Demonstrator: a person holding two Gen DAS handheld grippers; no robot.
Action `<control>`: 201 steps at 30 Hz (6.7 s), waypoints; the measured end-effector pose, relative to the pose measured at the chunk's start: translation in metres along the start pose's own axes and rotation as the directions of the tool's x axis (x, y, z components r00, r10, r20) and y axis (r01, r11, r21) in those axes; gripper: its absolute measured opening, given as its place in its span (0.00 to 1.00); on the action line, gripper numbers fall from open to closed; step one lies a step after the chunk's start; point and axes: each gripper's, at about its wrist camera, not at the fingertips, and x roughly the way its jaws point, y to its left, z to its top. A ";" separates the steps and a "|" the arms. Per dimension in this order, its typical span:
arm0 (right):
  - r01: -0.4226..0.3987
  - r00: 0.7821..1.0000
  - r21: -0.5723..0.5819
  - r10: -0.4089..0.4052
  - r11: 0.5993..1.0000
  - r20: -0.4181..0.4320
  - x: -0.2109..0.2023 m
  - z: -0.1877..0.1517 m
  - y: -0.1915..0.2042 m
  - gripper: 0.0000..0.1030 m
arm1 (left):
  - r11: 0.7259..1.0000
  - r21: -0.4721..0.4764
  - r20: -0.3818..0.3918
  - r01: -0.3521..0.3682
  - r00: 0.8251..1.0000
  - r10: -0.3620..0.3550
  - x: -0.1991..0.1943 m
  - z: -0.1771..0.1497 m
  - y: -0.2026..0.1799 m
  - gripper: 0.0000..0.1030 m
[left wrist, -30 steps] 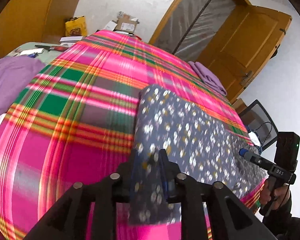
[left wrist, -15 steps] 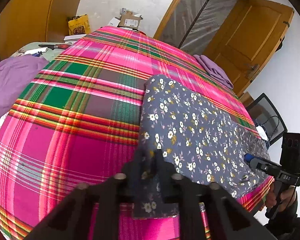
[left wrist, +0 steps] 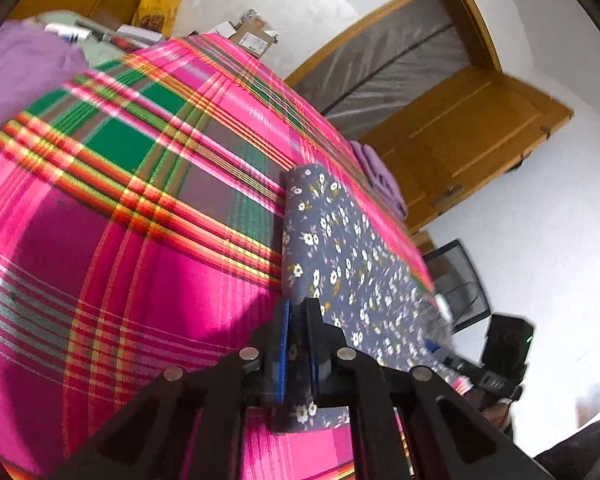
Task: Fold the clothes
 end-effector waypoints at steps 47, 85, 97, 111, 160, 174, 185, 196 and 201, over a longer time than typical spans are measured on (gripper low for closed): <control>0.015 0.996 0.054 -0.020 0.998 0.091 -0.007 0.024 -0.013 0.34 | 0.906 0.383 -0.023 -0.180 0.979 0.205 0.027 -0.059 -0.116 0.12; -0.055 0.996 0.109 0.048 0.992 0.070 0.055 0.094 -0.014 0.27 | 0.884 0.463 -0.110 -0.069 0.985 0.135 0.059 -0.075 -0.148 0.16; 0.002 0.998 0.188 -0.014 0.982 0.063 0.031 0.071 -0.042 0.37 | 0.900 0.399 -0.013 -0.176 0.980 0.197 0.031 -0.054 -0.124 0.16; -0.035 0.999 -0.192 0.039 0.981 0.018 0.041 0.124 0.035 0.48 | 0.900 0.184 0.100 -0.396 0.918 0.383 -0.012 -0.035 -0.055 0.23; -0.118 0.975 -0.403 0.028 0.908 -0.222 0.127 0.191 0.062 0.22 | 0.970 0.056 0.095 -0.235 0.969 0.229 -0.045 -0.036 -0.026 0.08; -0.024 0.985 -0.427 -0.052 0.904 -0.166 0.096 0.120 0.043 0.11 | 0.963 0.205 0.031 -0.177 0.984 0.174 -0.002 -0.040 -0.084 0.08; 0.025 0.997 -0.267 -0.042 0.963 -0.059 0.046 0.104 0.021 0.12 | 0.953 0.249 0.003 -0.170 0.985 0.175 0.008 -0.056 -0.108 0.08; 0.034 0.999 -0.182 -0.030 0.983 0.021 -0.008 0.046 0.017 0.18 | 0.915 0.385 -0.089 -0.120 0.982 0.166 0.060 -0.081 -0.155 0.08; 0.045 0.999 -0.180 -0.045 0.983 0.004 -0.014 0.013 0.019 0.18 | 0.902 0.398 -0.064 -0.168 0.976 0.210 0.063 -0.089 -0.158 0.08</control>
